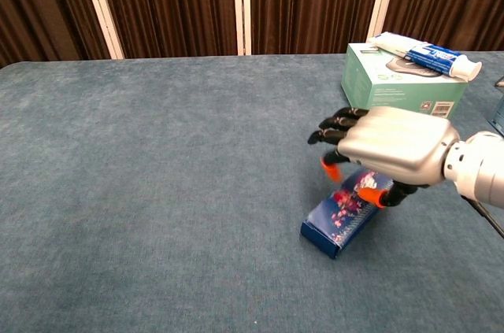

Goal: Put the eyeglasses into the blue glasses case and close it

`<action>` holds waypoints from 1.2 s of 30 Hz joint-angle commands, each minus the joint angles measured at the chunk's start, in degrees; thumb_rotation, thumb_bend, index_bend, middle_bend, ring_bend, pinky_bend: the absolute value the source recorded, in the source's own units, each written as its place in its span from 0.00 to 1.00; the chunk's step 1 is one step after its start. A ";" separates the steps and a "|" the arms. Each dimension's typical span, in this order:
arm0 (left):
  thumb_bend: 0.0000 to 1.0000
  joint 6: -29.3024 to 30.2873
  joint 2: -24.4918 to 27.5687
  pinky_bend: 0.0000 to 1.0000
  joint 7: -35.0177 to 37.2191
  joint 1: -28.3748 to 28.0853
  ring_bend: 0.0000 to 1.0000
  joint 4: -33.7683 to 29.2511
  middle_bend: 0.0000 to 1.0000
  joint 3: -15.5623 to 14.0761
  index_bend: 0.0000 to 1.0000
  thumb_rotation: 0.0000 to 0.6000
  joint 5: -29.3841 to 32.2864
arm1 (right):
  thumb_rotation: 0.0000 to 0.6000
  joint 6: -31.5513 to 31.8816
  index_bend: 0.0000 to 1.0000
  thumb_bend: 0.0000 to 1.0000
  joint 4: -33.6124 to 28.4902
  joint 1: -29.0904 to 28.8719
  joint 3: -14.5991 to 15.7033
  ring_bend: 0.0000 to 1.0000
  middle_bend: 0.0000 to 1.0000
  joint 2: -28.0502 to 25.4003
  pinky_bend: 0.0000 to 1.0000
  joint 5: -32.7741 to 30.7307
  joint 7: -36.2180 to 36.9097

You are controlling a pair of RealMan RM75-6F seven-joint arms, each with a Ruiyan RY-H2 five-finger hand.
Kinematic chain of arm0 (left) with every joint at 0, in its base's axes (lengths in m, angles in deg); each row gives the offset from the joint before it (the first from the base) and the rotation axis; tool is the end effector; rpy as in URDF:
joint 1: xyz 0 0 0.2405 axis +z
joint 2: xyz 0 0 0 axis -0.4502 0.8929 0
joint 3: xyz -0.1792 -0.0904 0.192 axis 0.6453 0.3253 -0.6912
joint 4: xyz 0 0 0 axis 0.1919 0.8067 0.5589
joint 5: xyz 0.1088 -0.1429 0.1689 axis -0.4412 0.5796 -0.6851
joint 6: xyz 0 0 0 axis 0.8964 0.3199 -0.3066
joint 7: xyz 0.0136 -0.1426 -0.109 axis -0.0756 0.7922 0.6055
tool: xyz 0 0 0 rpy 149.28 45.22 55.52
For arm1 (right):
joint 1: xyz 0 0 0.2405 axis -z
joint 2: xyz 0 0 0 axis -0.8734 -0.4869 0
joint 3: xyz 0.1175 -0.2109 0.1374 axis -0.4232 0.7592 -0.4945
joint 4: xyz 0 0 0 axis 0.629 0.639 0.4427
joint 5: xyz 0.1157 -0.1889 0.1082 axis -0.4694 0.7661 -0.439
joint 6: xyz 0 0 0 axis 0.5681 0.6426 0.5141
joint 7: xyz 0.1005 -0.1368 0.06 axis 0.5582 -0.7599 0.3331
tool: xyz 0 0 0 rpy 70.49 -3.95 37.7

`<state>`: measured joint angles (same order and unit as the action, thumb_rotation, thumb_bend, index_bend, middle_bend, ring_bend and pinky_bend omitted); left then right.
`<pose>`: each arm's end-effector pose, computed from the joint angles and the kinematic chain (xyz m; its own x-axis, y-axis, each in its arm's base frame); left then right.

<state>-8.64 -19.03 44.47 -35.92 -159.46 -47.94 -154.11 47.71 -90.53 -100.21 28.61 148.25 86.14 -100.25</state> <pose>-0.3573 0.2456 0.1129 0.4501 0.1218 0.8846 0.8892 0.0299 -0.4566 -0.1591 -0.3359 -0.0880 0.7996 -0.0066 0.6006 -0.4620 -0.6457 0.6080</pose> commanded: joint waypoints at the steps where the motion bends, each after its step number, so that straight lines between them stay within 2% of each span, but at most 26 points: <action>1: 0.00 0.00 -0.04 0.00 -0.04 -0.01 0.00 0.04 0.00 -0.01 0.00 1.00 -0.01 | 1.00 1.95 0.19 0.15 -0.19 0.39 -0.62 0.00 0.06 0.63 0.00 1.03 0.68; 9: 0.00 0.15 -0.22 0.00 -0.68 0.01 0.00 -0.10 0.00 -0.02 0.00 1.00 0.04 | 1.00 3.47 0.16 0.14 -6.82 0.43 -1.57 0.00 0.03 -3.97 0.00 2.61 3.47; 17: 0.00 0.41 -0.12 0.00 -0.70 0.10 0.00 -0.33 0.00 -0.14 0.00 1.00 -0.29 | 1.00 -5.14 0.06 0.13 -10.33 -1.68 0.45 0.00 0.00 -10.57 0.00 -0.24 6.17; 21: 0.00 0.17 -0.23 0.00 -1.01 0.00 0.00 -0.37 0.00 -0.25 0.00 1.00 -0.31 | 1.00 -9.68 0.01 0.14 -7.32 -3.61 1.84 0.00 0.00 -10.83 0.00 1.30 10.00; 30: 0.00 -0.36 -0.46 0.00 -1.38 -0.19 0.00 0.00 0.00 -0.06 0.00 1.00 0.50 | 1.00 -11.55 0.00 0.14 -1.05 -5.36 2.87 0.00 0.00 -7.56 0.00 4.94 15.60; 33: 0.00 -0.47 -0.52 0.00 -1.37 -0.22 0.00 0.15 0.00 -0.03 0.00 1.00 0.63 | 1.00 -11.66 0.02 0.14 0.10 -5.64 3.11 0.00 0.00 -6.88 0.00 5.69 16.80; 36: 0.00 -0.64 -0.57 0.00 -1.32 -0.25 0.00 0.32 0.00 0.01 0.00 1.00 0.87 | 1.00 -11.64 0.10 0.14 1.35 -5.94 3.35 0.00 0.04 -6.12 0.00 6.58 17.87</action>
<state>-9.28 -19.60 43.15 -36.16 -159.15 -47.93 -153.24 36.05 -89.51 -105.99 31.83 141.84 92.41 -82.66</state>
